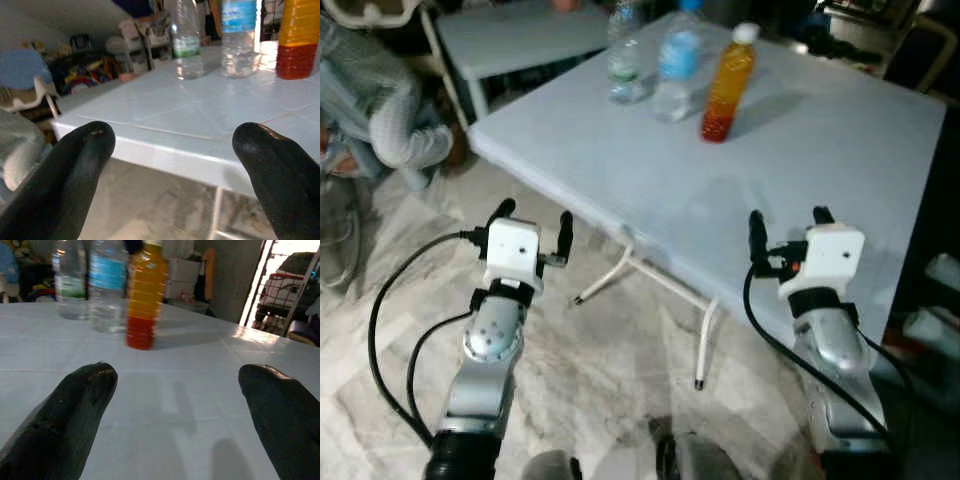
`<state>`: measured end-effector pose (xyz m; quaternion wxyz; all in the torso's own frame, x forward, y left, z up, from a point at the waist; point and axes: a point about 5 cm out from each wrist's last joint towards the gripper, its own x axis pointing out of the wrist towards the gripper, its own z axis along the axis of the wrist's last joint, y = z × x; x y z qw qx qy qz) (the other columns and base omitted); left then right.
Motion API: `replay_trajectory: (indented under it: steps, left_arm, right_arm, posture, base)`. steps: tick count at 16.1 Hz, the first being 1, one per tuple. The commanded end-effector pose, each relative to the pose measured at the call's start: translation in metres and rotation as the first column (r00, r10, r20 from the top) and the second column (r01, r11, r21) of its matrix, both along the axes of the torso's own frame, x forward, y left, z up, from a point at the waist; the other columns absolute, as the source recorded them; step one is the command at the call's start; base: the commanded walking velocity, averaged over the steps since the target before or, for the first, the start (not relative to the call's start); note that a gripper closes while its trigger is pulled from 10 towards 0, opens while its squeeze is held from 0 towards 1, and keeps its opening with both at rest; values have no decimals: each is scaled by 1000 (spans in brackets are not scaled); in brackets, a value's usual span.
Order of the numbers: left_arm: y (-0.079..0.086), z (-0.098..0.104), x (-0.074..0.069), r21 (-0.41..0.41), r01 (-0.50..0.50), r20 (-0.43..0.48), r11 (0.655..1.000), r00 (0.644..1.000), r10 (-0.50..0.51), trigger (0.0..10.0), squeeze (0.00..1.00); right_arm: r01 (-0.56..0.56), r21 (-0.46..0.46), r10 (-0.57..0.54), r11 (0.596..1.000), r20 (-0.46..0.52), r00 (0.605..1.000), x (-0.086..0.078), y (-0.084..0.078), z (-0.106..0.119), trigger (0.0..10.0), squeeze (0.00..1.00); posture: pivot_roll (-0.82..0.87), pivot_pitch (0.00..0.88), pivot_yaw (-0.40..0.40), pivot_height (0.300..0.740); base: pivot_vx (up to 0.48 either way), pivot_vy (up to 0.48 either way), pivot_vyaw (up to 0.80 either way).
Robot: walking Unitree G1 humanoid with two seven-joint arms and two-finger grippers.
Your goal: Restocking fridge
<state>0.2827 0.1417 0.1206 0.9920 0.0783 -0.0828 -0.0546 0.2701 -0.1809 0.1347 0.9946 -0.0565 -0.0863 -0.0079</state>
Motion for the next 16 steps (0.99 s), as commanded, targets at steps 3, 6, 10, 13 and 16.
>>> replay_trajectory:
  steps: [3,6,10,13,16]
  left_arm:
    - [-4,10,7,-5,8,21,1000,1000,-8,10000,0]
    - [-3,12,7,4,4,30,1000,1000,-4,10000,0]
    - [-8,11,8,-17,7,22,1000,1000,-7,10000,0]
    - [-5,12,11,-29,-13,21,999,1000,14,10000,0]
    - [-5,12,12,-13,-10,30,1000,999,11,10000,0]
  right_arm:
    - [-3,-2,3,1000,28,1000,3,5,8,10000,0]
    - [-11,-5,11,1000,28,1000,2,6,8,10000,0]
    - [-28,-7,28,1000,30,999,5,10,8,10000,0]
    - [-47,-9,47,999,21,999,4,13,5,10000,0]
    - [-51,-15,51,999,12,999,3,13,3,10000,0]
  posture:
    - [16,113,-17,740]
    - [16,119,-18,740]
    - [18,112,-16,740]
    - [16,112,-17,740]
    - [17,111,-19,740]
  base:
    - [421,80,-175]
    - [407,250,-800]
    - [398,264,-350]
    - [81,435,0]
    - [0,461,0]
